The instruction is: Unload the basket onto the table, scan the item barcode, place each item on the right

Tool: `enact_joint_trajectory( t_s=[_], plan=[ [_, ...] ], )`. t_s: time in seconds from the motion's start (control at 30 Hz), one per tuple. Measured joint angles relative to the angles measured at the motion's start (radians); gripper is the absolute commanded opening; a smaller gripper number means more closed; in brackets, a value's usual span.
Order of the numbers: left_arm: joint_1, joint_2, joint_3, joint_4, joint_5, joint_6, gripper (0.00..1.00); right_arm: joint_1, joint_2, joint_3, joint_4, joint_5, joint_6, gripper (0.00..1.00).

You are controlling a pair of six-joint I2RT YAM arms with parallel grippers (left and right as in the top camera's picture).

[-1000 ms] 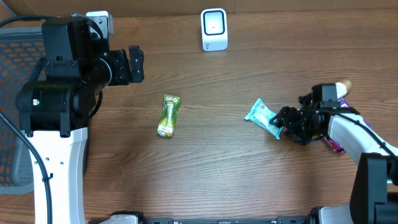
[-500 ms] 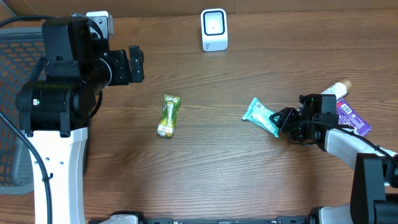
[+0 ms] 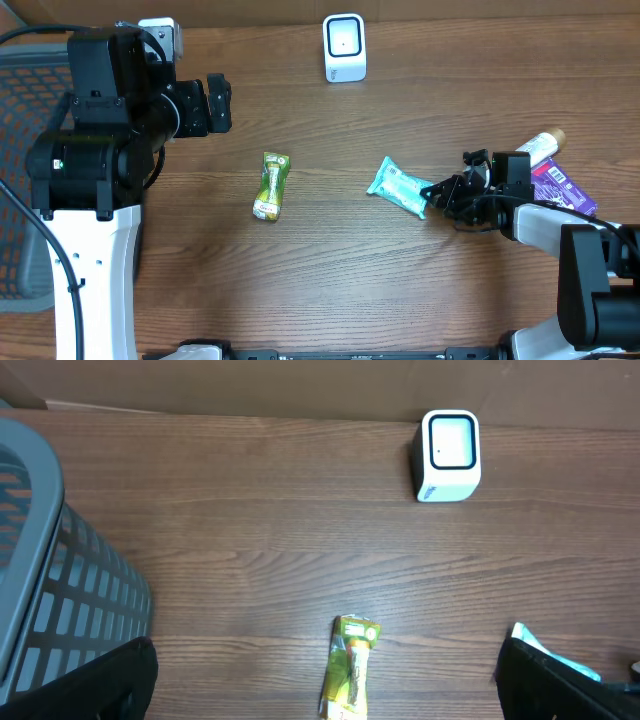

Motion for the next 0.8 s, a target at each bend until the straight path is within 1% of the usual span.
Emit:
enact_joint_trajectory(
  t_s=[0.07,0.2,0.33,0.47,0.57,0.8],
  plan=[
    [0.000,0.000,0.000,0.000,0.000,0.000,1.00,0.000,0.002,0.004,-0.026,-0.044,-0.013,0.04],
    [0.000,0.000,0.000,0.000,0.000,0.000,1.00,0.001,0.001,0.084,-0.174,-0.148,-0.037,0.04],
    [0.000,0.000,0.000,0.000,0.000,0.000,1.00,0.001,-0.022,0.225,-0.307,-0.285,-0.092,0.04],
    [0.000,0.000,0.000,0.000,0.000,0.000,1.00,0.001,-0.089,0.378,-0.441,-0.385,-0.153,0.04],
    [0.000,0.000,0.000,0.000,0.000,0.000,1.00,0.003,-0.142,0.465,-0.557,-0.383,-0.180,0.04],
    [0.000,0.000,0.000,0.000,0.000,0.000,0.99,0.053,-0.249,0.701,-0.946,-0.174,-0.253,0.04]
  ],
)
